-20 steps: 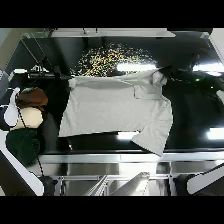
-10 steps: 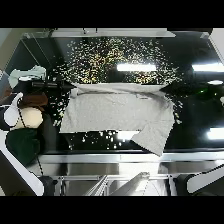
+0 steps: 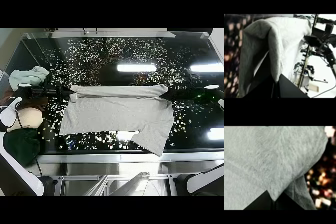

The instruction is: Fold the shirts.

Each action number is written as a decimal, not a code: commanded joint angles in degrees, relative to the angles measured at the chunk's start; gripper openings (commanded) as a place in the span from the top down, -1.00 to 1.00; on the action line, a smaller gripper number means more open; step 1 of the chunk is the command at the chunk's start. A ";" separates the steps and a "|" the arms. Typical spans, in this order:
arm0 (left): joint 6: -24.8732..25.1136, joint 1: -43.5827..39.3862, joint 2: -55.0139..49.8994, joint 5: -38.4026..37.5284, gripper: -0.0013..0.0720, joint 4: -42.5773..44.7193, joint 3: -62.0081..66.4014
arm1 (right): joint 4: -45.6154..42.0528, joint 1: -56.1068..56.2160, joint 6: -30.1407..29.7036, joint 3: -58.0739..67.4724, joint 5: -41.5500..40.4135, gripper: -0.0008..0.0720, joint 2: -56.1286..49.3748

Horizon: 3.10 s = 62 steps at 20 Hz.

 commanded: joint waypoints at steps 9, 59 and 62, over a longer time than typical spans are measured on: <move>-11.28 2.19 -0.17 -9.66 0.33 4.98 18.23 | -0.98 -0.55 1.95 2.14 -2.95 -0.40 6.54; -1.73 8.46 36.44 8.85 0.91 15.76 -26.69 | 5.01 -7.50 21.07 -20.24 10.14 0.93 25.31; -1.75 4.17 33.57 12.28 0.91 14.84 -18.36 | 5.01 -2.58 21.24 -11.76 7.69 0.93 17.68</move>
